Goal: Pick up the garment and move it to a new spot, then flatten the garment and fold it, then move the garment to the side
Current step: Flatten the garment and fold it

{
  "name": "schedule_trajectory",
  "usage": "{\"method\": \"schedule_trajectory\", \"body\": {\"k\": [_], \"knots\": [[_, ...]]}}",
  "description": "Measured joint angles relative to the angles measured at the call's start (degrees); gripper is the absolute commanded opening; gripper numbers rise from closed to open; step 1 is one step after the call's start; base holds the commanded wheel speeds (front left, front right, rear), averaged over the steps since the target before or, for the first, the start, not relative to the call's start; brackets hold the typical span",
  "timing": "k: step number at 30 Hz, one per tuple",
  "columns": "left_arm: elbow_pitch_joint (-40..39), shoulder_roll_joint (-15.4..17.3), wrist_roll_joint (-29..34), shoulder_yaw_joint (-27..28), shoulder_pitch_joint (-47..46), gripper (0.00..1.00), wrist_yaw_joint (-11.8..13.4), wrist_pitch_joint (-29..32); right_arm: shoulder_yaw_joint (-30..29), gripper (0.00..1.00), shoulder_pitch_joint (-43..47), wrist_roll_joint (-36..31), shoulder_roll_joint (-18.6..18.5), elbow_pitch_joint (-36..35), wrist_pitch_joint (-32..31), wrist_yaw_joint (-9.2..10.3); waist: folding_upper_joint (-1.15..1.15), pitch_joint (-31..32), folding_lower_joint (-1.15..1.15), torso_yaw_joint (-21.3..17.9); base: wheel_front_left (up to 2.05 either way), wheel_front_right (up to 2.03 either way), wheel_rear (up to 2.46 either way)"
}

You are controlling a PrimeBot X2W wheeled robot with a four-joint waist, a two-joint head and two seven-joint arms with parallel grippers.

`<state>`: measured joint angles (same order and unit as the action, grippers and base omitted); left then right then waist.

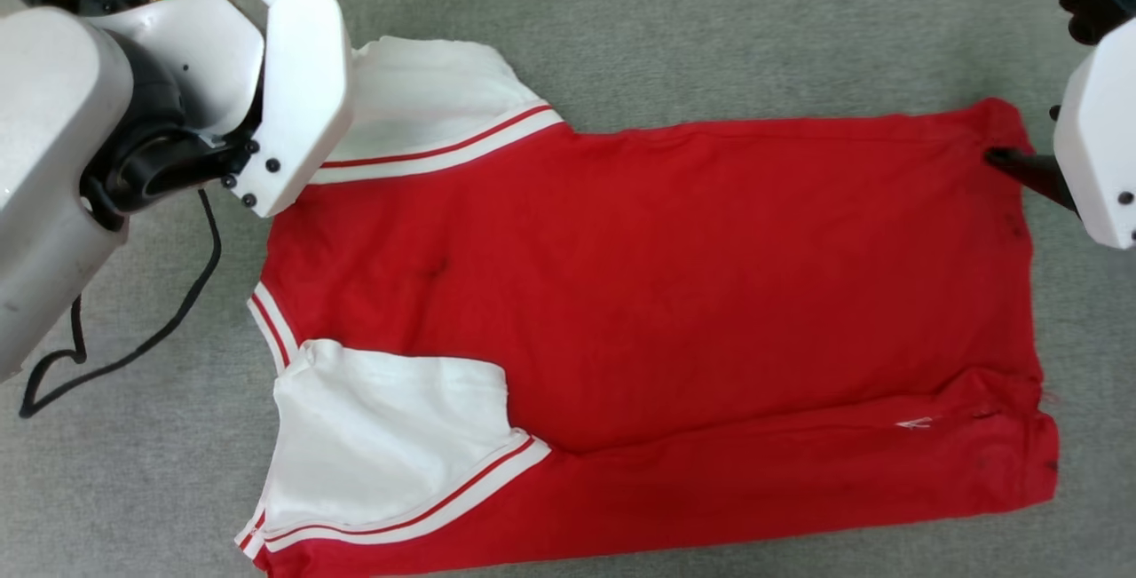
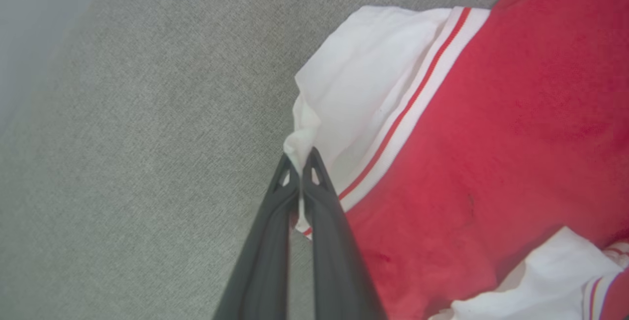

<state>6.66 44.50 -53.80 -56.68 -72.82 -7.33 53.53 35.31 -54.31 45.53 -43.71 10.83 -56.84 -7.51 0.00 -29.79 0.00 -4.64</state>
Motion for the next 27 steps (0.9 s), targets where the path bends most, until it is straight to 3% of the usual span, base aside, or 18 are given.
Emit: {"method": "schedule_trajectory", "body": {"k": [5,9,10,11,21,22,27], "knots": [[-0.04,-0.11,-0.38,-0.92,-1.49,0.00,0.00,-0.79,2.23,1.00,-0.94,-0.47,2.75,6.24,1.72,0.00,0.00,-1.83,0.00,1.47,0.00,0.00,0.00],[0.23,0.03,-0.94,-1.45,-1.72,0.00,0.00,-1.80,4.60,1.00,-1.51,0.52,2.87,8.28,2.80,0.01,0.00,-2.63,-0.01,2.20,0.00,0.00,0.00],[0.34,0.16,-0.97,-1.65,-1.72,0.00,0.00,-1.94,5.39,0.41,-1.75,0.60,2.70,8.42,3.48,0.01,0.00,-2.61,-0.01,2.21,0.00,0.00,0.00],[0.43,0.24,-1.14,-1.83,-1.71,0.00,0.00,-2.30,6.15,0.00,-1.92,0.82,2.59,8.48,4.37,0.01,0.00,-2.51,0.00,2.18,0.00,0.00,0.00],[0.94,0.92,-3.52,-1.82,1.75,0.00,-0.01,-7.70,11.82,0.00,-2.22,4.49,0.18,8.24,16.41,0.00,0.00,3.02,0.00,1.85,0.00,0.00,0.00],[-0.37,2.30,-4.30,-2.08,4.29,0.00,-0.01,-8.93,13.82,0.00,-1.51,5.43,-1.49,7.00,19.79,0.00,0.00,5.65,0.00,1.84,0.00,0.00,0.00],[-4.68,4.74,-5.42,-2.82,9.84,0.00,0.98,-11.20,16.90,0.00,2.12,7.40,-3.99,5.04,24.51,0.00,0.00,10.34,0.00,1.84,0.00,0.00,0.00]]}}
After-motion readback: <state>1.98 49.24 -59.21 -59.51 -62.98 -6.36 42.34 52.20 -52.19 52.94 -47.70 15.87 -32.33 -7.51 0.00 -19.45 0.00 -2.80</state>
